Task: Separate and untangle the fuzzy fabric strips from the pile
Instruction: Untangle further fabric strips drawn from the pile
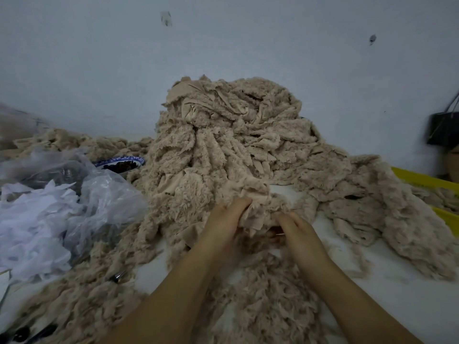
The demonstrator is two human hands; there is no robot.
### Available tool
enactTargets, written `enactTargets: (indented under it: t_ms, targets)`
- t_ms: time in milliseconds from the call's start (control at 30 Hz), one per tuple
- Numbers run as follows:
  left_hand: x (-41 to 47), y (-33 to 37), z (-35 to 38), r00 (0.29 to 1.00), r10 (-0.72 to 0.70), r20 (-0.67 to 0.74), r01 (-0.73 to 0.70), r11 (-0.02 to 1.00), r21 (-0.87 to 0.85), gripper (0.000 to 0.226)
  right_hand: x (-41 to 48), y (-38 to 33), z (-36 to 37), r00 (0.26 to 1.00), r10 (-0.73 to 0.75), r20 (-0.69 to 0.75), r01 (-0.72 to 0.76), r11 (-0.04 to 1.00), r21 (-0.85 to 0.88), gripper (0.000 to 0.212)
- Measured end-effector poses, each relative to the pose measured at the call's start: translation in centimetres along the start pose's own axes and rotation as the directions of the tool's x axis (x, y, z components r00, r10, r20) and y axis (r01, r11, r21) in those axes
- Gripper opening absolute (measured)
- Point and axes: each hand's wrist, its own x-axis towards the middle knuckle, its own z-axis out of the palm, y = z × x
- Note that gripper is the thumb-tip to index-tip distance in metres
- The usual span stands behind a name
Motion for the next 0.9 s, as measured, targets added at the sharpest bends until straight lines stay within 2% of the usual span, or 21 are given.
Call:
enactTargets:
  t_ms: [67, 167, 233, 333, 400, 433, 467, 500, 567, 600, 633, 667, 733, 767, 833, 900]
  targets:
    - [-0.3, -0.1, 0.3, 1.000, 0.006, 0.003, -0.006, 0.994, 0.105, 0.019, -0.2, -0.4, 0.0, 0.998, -0.011, 0.063, 0.002, 0.990, 0.143, 0.034]
    - [-1.1, -0.3, 0.8, 0.995, 0.036, 0.090, -0.066, 0.928, 0.366, 0.019, -0.7, -0.5, 0.5, 0.992, 0.036, 0.117, -0.054, 0.987, 0.154, 0.032]
    - [-1.3, -0.5, 0.8, 0.990, 0.059, 0.126, -0.111, 0.885, 0.452, 0.025, -0.6, -0.6, 0.4, 0.990, 0.068, 0.122, -0.086, 0.986, 0.144, 0.029]
    - [-0.7, -0.6, 0.2, 0.992, 0.123, 0.027, -0.121, 0.874, 0.470, 0.029, -0.7, -0.4, -0.3, 0.979, 0.135, 0.152, -0.142, 0.989, 0.030, 0.033]
    - [-0.2, -0.5, -0.2, 0.982, 0.171, -0.076, -0.121, 0.888, 0.444, 0.040, -1.0, -0.5, -0.6, 0.966, 0.115, 0.230, -0.126, 0.991, 0.035, 0.027]
    - [0.0, -0.4, -0.4, 0.976, 0.192, -0.105, -0.127, 0.887, 0.443, 0.042, -1.0, -0.9, -0.7, 0.973, 0.079, 0.217, -0.093, 0.994, 0.052, 0.021]
    - [0.1, -0.4, -0.6, 0.971, 0.216, -0.106, -0.147, 0.883, 0.446, 0.041, -0.8, -1.4, -1.1, 0.990, 0.035, 0.134, -0.051, 0.991, 0.122, 0.022]
    - [0.3, -0.4, -0.6, 0.968, 0.231, -0.097, -0.165, 0.877, 0.451, 0.039, -0.3, -2.0, -1.6, 1.000, 0.019, -0.008, -0.016, 0.970, 0.241, 0.029]
    - [0.5, -0.8, -0.7, 0.965, 0.257, -0.055, -0.195, 0.840, 0.507, 0.037, 0.9, -2.5, -3.5, 0.981, -0.018, -0.192, 0.119, 0.839, 0.531, 0.028]
    - [0.6, -1.1, -0.8, 0.962, 0.269, -0.041, -0.202, 0.808, 0.554, 0.037, 1.4, -2.3, -4.0, 0.976, 0.005, -0.216, 0.129, 0.788, 0.602, 0.038]
    - [0.7, -1.2, -0.8, 0.959, 0.283, -0.029, -0.211, 0.776, 0.595, 0.035, 1.4, -2.0, -4.1, 0.980, 0.041, -0.195, 0.082, 0.807, 0.585, 0.050]
    - [0.8, -1.4, -0.8, 0.954, 0.298, -0.016, -0.223, 0.748, 0.625, 0.033, 1.3, -1.3, -3.8, 0.984, 0.082, -0.160, 0.008, 0.869, 0.495, 0.053]
    - [0.8, -1.5, -0.9, 0.942, 0.334, -0.002, -0.248, 0.703, 0.666, 0.029, 1.0, -0.1, -2.7, 0.983, 0.136, -0.123, -0.103, 0.964, 0.244, 0.034]
    - [0.8, -1.4, -1.0, 0.934, 0.357, 0.003, -0.262, 0.679, 0.686, 0.028, 0.9, 0.1, -2.2, 0.985, 0.119, -0.122, -0.107, 0.989, 0.106, 0.025]
    - [0.8, -1.2, -1.3, 0.907, 0.422, 0.009, -0.280, 0.587, 0.760, 0.028, 0.8, 0.4, -1.4, 0.997, 0.045, -0.057, -0.054, 0.985, -0.162, 0.020]
    - [0.9, -0.9, -1.7, 0.862, 0.507, 0.001, -0.260, 0.440, 0.859, 0.023, 0.6, 0.6, -1.0, 0.998, 0.009, 0.059, 0.016, 0.910, -0.415, 0.025]
